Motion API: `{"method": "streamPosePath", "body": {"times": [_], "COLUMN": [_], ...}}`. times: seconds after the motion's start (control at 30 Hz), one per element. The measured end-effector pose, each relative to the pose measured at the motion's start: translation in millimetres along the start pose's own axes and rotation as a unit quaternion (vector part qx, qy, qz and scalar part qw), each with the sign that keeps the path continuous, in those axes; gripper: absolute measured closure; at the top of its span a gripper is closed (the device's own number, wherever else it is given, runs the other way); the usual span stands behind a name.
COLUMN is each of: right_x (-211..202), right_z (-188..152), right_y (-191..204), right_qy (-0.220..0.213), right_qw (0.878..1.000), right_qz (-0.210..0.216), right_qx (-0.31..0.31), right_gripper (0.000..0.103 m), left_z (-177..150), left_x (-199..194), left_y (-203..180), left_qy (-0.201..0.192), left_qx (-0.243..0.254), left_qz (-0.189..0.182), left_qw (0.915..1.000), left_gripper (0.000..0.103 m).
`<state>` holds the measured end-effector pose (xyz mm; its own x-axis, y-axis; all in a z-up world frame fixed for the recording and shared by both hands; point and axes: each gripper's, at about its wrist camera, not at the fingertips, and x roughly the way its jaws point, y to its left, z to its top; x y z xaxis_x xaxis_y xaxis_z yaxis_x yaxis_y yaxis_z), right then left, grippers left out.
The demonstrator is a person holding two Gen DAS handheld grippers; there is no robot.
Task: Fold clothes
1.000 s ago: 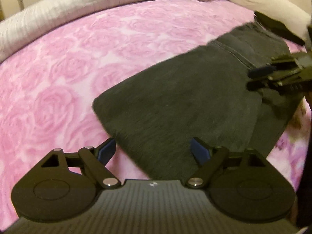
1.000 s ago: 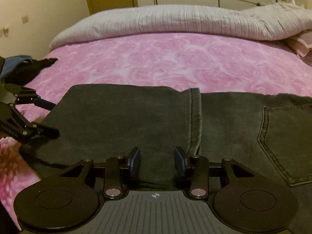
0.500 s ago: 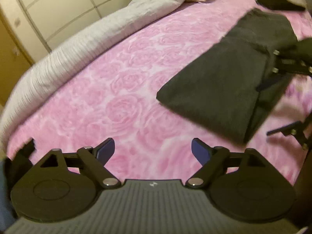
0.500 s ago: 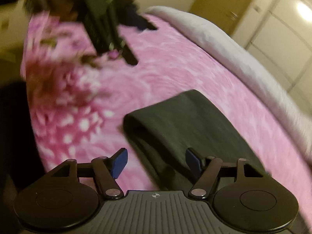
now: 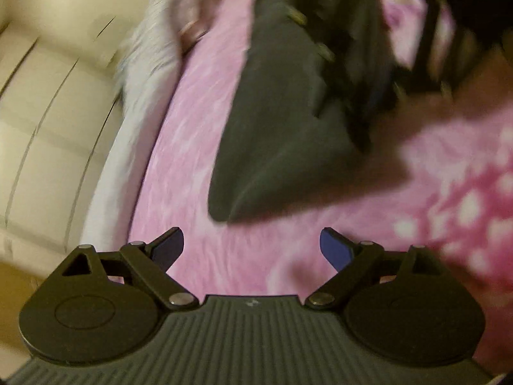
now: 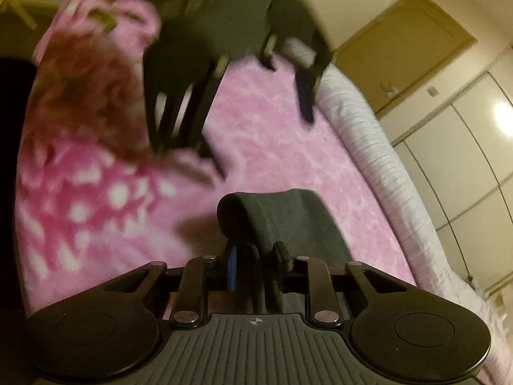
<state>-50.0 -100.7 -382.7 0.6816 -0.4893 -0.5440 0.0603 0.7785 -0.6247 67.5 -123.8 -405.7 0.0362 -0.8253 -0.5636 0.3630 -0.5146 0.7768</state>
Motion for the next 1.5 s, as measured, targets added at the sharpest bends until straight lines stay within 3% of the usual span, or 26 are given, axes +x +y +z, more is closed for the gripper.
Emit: {"method": "streamPosePath", "body": {"times": [0.07, 0.13, 0.17, 0.2, 0.23, 0.33, 0.6, 0.7, 0.83, 0.87, 1.0, 1.13, 1.23, 1.3, 1.37, 1.47, 1.5], "right_x": [-7.3, -14.7, -17.9, -20.6, -22.6, -35.6, -78.4, -101.4, -134.0, -142.8, -174.2, -193.2, -202.7, -201.4, -199.2, -196.0, -197.7], "right_z": [1.7, 3.5, 3.7, 3.8, 3.7, 7.1, 14.8, -0.8, -40.3, -52.8, -108.6, -178.6, -237.6, -281.2, -326.5, -394.4, -411.1], "right_y": [-13.0, -25.0, -29.0, -32.0, -34.0, -34.4, -47.7, -71.9, -119.0, -131.9, -181.7, -225.0, -245.6, -248.3, -249.0, -250.0, -250.1], "right_qy": [-0.012, -0.023, -0.027, -0.031, -0.033, -0.041, -0.102, -0.14, -0.177, -0.184, -0.202, -0.199, -0.181, -0.159, -0.134, -0.094, -0.087], "right_qw": [1.0, 0.999, 0.998, 0.998, 0.998, 0.997, 0.986, 0.971, 0.94, 0.931, 0.895, 0.851, 0.817, 0.78, 0.733, 0.654, 0.633], "right_qz": [0.002, 0.005, 0.005, 0.005, 0.006, 0.002, 0.003, -0.004, -0.038, -0.05, -0.109, -0.161, -0.191, -0.196, -0.198, -0.198, -0.197], "right_qx": [0.025, 0.045, 0.05, 0.053, 0.055, 0.067, 0.131, 0.194, 0.289, 0.31, 0.383, 0.458, 0.513, 0.573, 0.637, 0.724, 0.744], "right_gripper": [0.083, 0.083, 0.083, 0.084, 0.084, 0.085, 0.086, 0.086, 0.09, 0.094, 0.095, 0.095, 0.096, 0.096, 0.096, 0.096, 0.096], "left_z": [3.7, 7.0, 8.6, 11.0, 13.5, 16.8, 42.3, 74.1, 142.9, 162.1, 248.1, 329.8, 376.6, 397.0, 408.0, 412.9, 407.5], "left_x": [16.2, 31.0, 38.0, 43.7, 49.3, 52.6, 4.2, -4.6, 6.8, 10.8, 39.1, 91.4, 127.2, 140.6, 147.6, 166.8, 172.6], "left_y": [0.1, 4.7, 7.5, 9.9, 12.3, 16.6, 54.4, 77.7, 115.9, 124.2, 157.3, 156.6, 154.0, 155.9, 155.9, 152.4, 148.4], "left_qy": [-0.017, -0.028, -0.033, -0.034, -0.036, -0.038, -0.009, 0.012, 0.023, 0.019, -0.016, -0.045, -0.081, -0.111, -0.122, -0.103, -0.092], "left_qx": [0.046, 0.082, 0.098, 0.108, 0.117, 0.141, 0.094, 0.088, 0.109, 0.117, 0.124, 0.143, 0.108, 0.06, 0.018, -0.012, -0.015], "left_qz": [0.001, 0.008, 0.012, 0.015, 0.017, 0.017, 0.021, 0.005, 0.009, 0.014, 0.023, 0.027, 0.005, -0.011, -0.031, -0.061, -0.067], "left_qw": [0.9988, 0.9962, 0.9946, 0.9935, 0.9924, 0.9891, 0.9953, 0.9961, 0.9938, 0.9929, 0.9918, 0.9883, 0.9909, 0.992, 0.9919, 0.9927, 0.9934], "left_gripper": [0.015, 0.026, 0.044, 0.071, 0.082, 0.089, 0.092, 0.091, 0.089, 0.087, 0.087, 0.085, 0.071, 0.048, 0.047, 0.047, 0.047]}}
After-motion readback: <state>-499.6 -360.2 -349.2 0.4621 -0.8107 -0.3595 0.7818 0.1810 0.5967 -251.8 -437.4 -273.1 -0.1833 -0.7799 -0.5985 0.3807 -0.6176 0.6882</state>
